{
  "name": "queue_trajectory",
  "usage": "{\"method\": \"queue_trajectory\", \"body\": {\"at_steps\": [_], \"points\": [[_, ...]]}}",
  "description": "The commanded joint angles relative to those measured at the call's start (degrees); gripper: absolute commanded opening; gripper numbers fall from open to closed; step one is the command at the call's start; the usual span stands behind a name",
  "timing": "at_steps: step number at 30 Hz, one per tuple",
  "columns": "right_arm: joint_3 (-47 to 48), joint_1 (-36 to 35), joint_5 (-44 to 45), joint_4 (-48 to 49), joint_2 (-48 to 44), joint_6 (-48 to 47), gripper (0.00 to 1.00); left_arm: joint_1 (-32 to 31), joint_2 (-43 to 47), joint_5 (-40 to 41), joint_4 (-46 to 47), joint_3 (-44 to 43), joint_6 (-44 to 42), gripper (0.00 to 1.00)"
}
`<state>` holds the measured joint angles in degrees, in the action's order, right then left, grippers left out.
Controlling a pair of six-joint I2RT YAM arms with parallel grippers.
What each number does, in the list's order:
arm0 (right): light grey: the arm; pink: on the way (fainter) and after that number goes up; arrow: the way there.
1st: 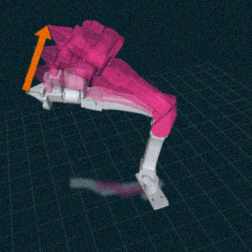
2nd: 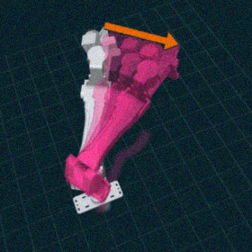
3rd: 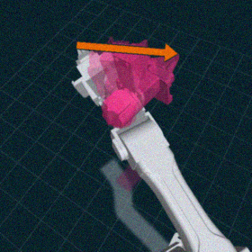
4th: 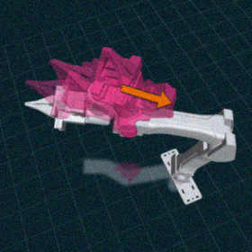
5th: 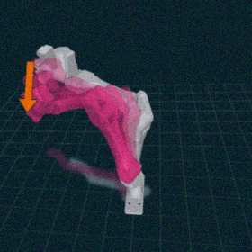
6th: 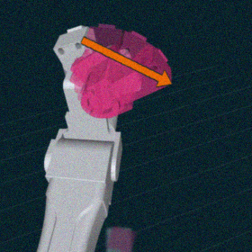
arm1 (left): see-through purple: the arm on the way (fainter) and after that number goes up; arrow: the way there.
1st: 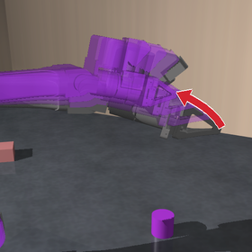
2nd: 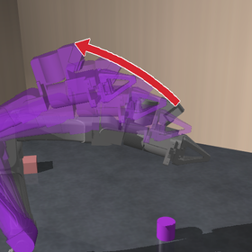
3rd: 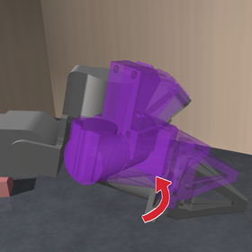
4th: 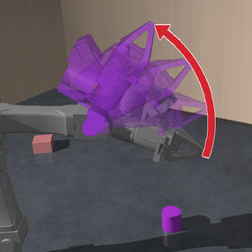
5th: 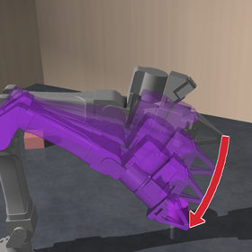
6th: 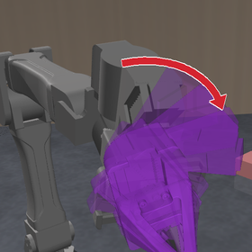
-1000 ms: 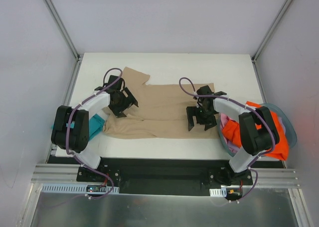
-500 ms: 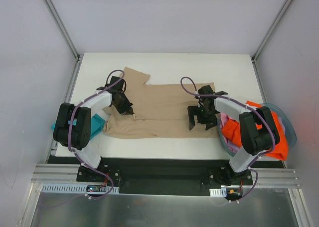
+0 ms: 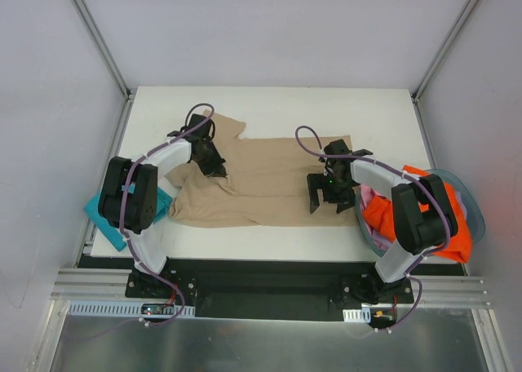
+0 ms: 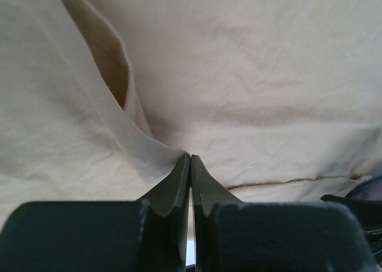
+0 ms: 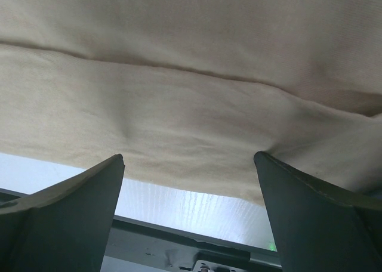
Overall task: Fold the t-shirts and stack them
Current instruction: Fold the flattened tshirt in 1/3 of the way
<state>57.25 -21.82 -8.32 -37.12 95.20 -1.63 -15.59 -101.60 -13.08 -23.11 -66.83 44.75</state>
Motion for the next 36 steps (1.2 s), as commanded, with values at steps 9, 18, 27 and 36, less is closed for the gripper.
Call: {"method": "queue_trajectory", "body": {"at_steps": [9, 18, 27, 36], "points": [[0.49, 0.73, 2.87, -2.43, -4.40, -0.83, 0.97, -1.28, -4.39, 0.25, -1.32, -8.40, -3.62, 0.11], [1.28, 0.82, 2.78, -2.43, -8.45, -0.13, 0.97, -2.16, -7.29, -0.01, -1.32, -13.76, -4.85, 0.07], [7.60, 0.82, -1.52, 0.82, -12.58, 1.27, 0.97, -1.98, -2.20, 4.55, -1.76, -19.38, -10.03, 0.99], [8.75, 0.64, -5.66, 1.27, -11.35, 0.49, 0.97, 2.66, 0.79, 5.43, -2.99, -24.56, -13.20, 0.99]]}}
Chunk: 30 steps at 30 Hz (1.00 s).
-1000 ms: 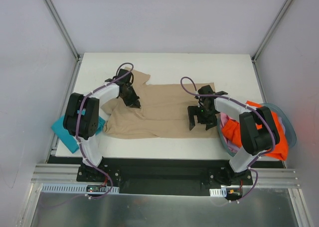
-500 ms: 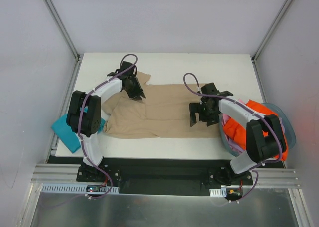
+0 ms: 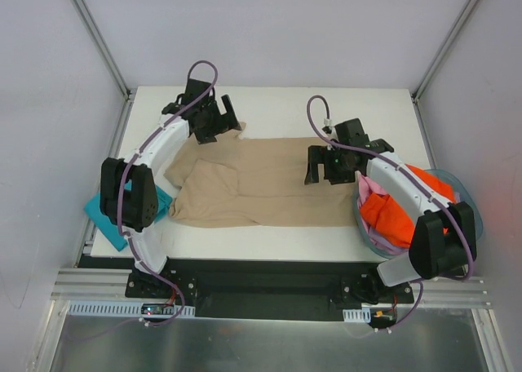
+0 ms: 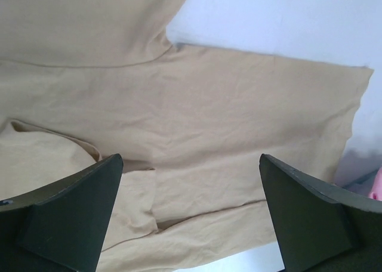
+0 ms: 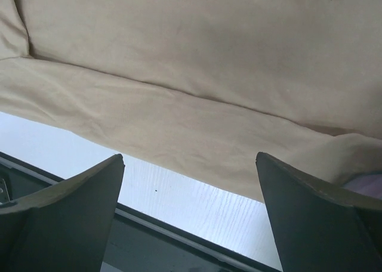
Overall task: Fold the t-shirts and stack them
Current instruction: Fold the flattened tshirt in 1/3 of the way, then grap the side of the flattened tshirt furthest away from the robot with both arms
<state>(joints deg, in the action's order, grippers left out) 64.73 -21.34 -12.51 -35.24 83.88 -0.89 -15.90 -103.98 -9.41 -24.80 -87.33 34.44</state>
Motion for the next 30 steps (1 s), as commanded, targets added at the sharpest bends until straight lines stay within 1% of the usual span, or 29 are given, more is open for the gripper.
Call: {"method": "queue_trajectory", "body": {"at_steps": [1, 3, 4, 6, 7, 8, 9, 10, 11, 12, 13, 14, 15, 16, 17, 18, 19, 20, 21, 23, 26, 28, 30], "points": [[1.97, 0.25, -0.94, -0.70, -0.03, -0.08, 0.97, 3.85, 3.00, 1.68, -1.57, -4.86, -3.32, 0.99], [4.52, 0.42, 1.34, -0.62, 0.76, 0.09, 0.97, 5.96, 2.30, 1.06, -1.66, -8.02, -4.11, 0.99], [5.57, 0.51, 3.44, -0.70, 1.11, 0.27, 0.97, 6.49, 1.25, 1.23, -1.83, -9.25, -4.98, 0.99], [9.18, 1.56, 4.77, -1.05, 2.86, 0.71, 0.97, 7.37, -1.20, 2.28, -1.83, -13.64, -6.65, 0.99], [10.23, 2.00, 6.00, -0.97, 3.57, 0.71, 0.97, 7.38, -2.35, 3.42, -1.92, -15.40, -9.01, 0.99], [11.46, 2.70, 6.53, -0.88, 4.45, 2.36, 0.97, 7.38, -3.93, 4.22, -1.84, -19.68, -10.69, 0.99], [13.39, 4.02, 6.88, -0.79, 6.19, 2.90, 0.97, 7.38, -7.86, 5.18, -1.83, -22.16, -13.92, 0.99], [14.45, 4.81, 6.89, -0.70, 7.08, 3.25, 0.97, 7.46, -10.16, 5.80, -1.83, -24.71, -15.09, 0.99], [15.33, 5.52, 6.80, -0.35, 8.05, 3.61, 0.97, 7.46, -12.71, 6.41, -1.92, -30.13, -15.88, 0.99], [17.17, 6.65, 6.45, -0.18, 9.71, 4.04, 0.97, 7.46, -17.95, 6.86, -2.10, -33.14, -17.37, 0.99], [18.14, 7.10, 6.19, -0.18, 10.60, 4.14, 0.97, 7.64, -20.70, 7.12, -2.36, -36.21, -17.99, 0.99], [19.02, 7.54, 6.18, -0.09, 11.48, 4.22, 0.97, 7.73, -23.34, 7.56, -3.06, -42.94, -18.17, 0.99], [19.99, 8.24, 6.18, -0.17, 12.96, 4.14, 0.97, 7.90, -27.89, 8.00, -4.11, -45.88, -18.52, 0.99], [21.48, 8.68, 5.92, -0.52, 13.59, 4.22, 0.97, 8.08, -29.77, 8.09, -4.03, -48.26, -18.70, 0.99], [22.10, 8.95, 5.75, -0.88, 14.55, 4.05, 0.97, 8.43, -31.79, 8.44, -3.86, -52.98, -18.96, 0.99], [22.37, 9.39, 5.83, -0.79, 14.91, 3.88, 0.97, 8.60, -35.46, 8.70, -3.25, -55.29, -20.79, 0.99], [22.89, 9.56, 6.01, -0.79, 15.26, 3.53, 0.97, 8.61, -36.89, 9.05, -2.46, -57.06, -22.03, 0.99], [23.07, 9.74, 6.01, -0.79, 15.53, 3.43, 0.97, 8.61, -37.95, 9.14, -1.14, -57.94, -22.74, 0.99], [23.16, 10.18, 5.92, -0.96, 16.22, 3.26, 0.97, 8.61, -39.09, 11.23, 2.00, -57.43, -23.18, 0.99], [23.16, 10.36, 6.01, -1.14, 17.19, 3.08, 0.97, 8.87, -40.15, 11.43, 4.14, -56.81, -23.19, 0.99], [22.47, 10.71, 4.87, -2.28, 17.55, 2.91, 0.97, 9.57, -42.17, 9.50, 4.85, -56.46, -21.52, 0.99], [21.76, 10.80, 4.34, -2.11, 17.29, 2.99, 0.97, 9.84, -43.05, 9.50, 4.85, -55.67, -18.71, 0.99], [20.71, 10.80, 4.34, -2.11, 16.94, 2.73, 0.97, 9.84, -43.84, 6.26, 4.84, -54.44, -16.61, 0.99]]}}
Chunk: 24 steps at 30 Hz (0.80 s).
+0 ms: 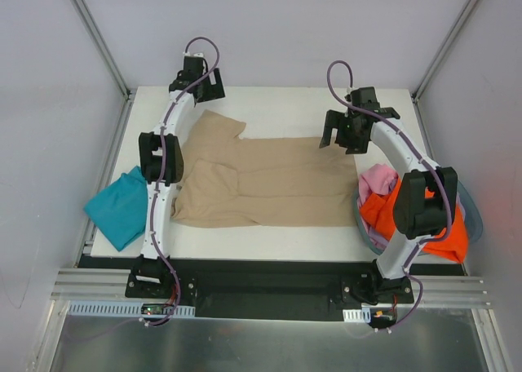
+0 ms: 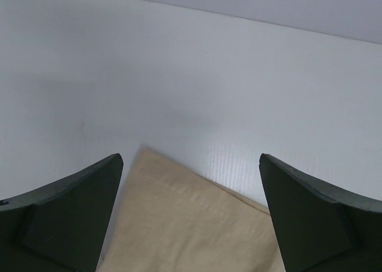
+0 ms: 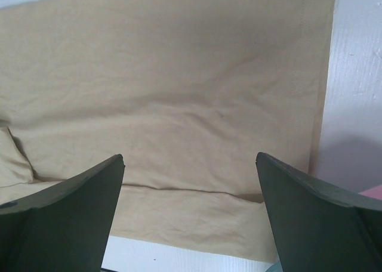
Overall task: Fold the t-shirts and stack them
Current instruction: Grap the side of the flattened tshirt furthest away from the robot with both arms
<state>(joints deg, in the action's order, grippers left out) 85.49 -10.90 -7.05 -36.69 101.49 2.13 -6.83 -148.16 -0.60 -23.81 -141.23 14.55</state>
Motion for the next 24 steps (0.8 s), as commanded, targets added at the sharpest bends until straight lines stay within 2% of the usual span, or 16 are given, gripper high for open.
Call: {"method": "queue_trajectory", "body": {"at_steps": [1, 3, 6, 8, 16, 20, 24], "points": [[-0.41, 0.35, -1.04, -0.67, -0.86, -0.37, 0.97, 0.77, 0.06, -3.52, 3.86, -0.19, 3.64, 0.99], [-1.46, 0.44, -0.95, -0.67, -1.56, -0.90, 0.97, 0.68, -0.20, -4.50, 3.86, 1.39, 4.26, 0.99], [-2.69, 0.61, -0.69, -0.67, -2.53, -1.16, 0.97, 0.68, -0.20, -1.35, 3.60, 2.62, 4.09, 0.98], [-3.31, 0.70, -0.51, -0.67, -3.23, -1.17, 0.97, 0.50, 0.23, 0.25, 3.07, 4.03, 4.17, 0.91], [-5.25, 0.70, -1.47, -0.49, -3.67, -0.90, 0.97, -0.99, -0.38, 8.41, -2.73, 2.89, 3.82, 0.80], [-6.47, 0.70, -1.48, -0.14, -4.28, -0.90, 0.97, -1.08, -0.73, 8.08, -4.83, 2.45, 4.52, 0.77], [-7.44, 0.79, -1.74, 0.30, -4.81, -0.90, 0.97, -1.08, -2.66, 5.79, -9.57, -0.53, 5.31, 0.70]]}}
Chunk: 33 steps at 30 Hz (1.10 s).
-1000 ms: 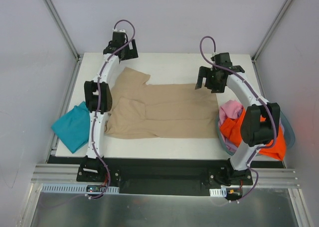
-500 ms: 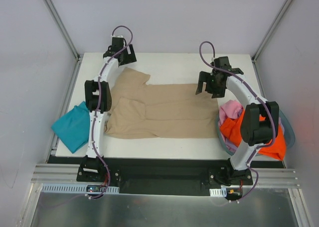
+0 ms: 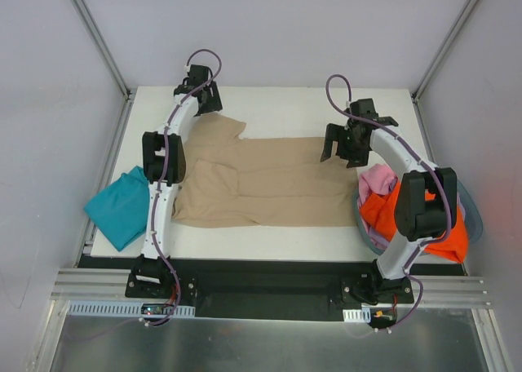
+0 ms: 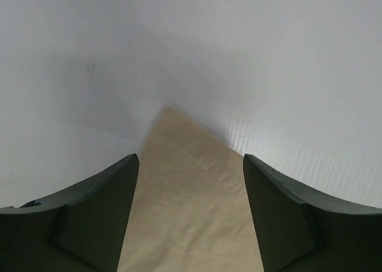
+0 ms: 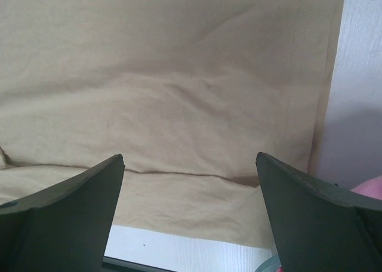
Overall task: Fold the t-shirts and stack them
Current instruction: Grap the side of the flattened tshirt furthest away from the robot with both arms
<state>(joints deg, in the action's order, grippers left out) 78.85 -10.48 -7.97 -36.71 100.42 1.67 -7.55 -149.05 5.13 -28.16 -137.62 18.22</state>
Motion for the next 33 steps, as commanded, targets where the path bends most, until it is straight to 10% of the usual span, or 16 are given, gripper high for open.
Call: {"method": "queue_trajectory", "body": {"at_steps": [1, 20, 33], "points": [[-0.98, 0.37, -1.00, 0.41, -4.00, -0.53, 0.97, -0.36, -2.03, 0.15, -6.19, -4.67, 1.99, 0.69], [-4.40, 1.52, -2.67, 2.87, -6.73, -0.88, 0.97, -0.71, -4.58, 1.47, -15.17, -7.84, 4.81, 0.54], [-6.25, 2.39, -2.05, 3.22, -8.05, -0.88, 0.97, 1.31, -6.07, -5.04, -16.05, -8.80, 4.99, 0.14]]}}
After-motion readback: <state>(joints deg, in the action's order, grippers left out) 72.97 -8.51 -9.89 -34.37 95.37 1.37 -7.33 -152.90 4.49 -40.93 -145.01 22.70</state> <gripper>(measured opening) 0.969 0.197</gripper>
